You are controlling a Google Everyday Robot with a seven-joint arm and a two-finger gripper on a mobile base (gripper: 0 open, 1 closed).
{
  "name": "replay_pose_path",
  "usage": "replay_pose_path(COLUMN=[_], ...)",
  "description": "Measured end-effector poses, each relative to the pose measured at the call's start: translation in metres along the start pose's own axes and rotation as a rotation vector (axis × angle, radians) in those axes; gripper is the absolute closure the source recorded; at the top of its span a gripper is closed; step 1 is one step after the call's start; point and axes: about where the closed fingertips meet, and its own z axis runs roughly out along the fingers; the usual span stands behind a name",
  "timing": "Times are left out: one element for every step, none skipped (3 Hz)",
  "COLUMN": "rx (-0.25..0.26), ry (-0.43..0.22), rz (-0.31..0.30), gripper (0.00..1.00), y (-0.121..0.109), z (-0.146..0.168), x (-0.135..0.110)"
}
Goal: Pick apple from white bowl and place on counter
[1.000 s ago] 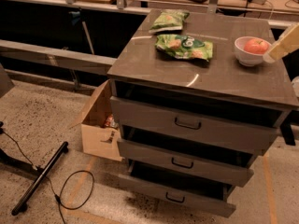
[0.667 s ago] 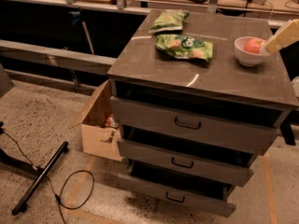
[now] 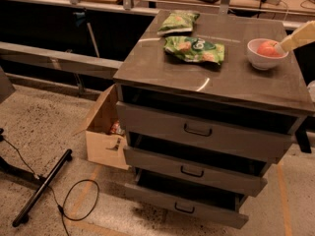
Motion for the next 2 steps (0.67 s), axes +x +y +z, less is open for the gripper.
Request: replay_pose_path(rx=[0.011,0.016], ry=[-0.023,-0.054], rz=[0.065,0.109], gripper=[0.02,0.14], y=[-0.008,-0.011], z=[0.019,0.038], x=[0.003,-0.001])
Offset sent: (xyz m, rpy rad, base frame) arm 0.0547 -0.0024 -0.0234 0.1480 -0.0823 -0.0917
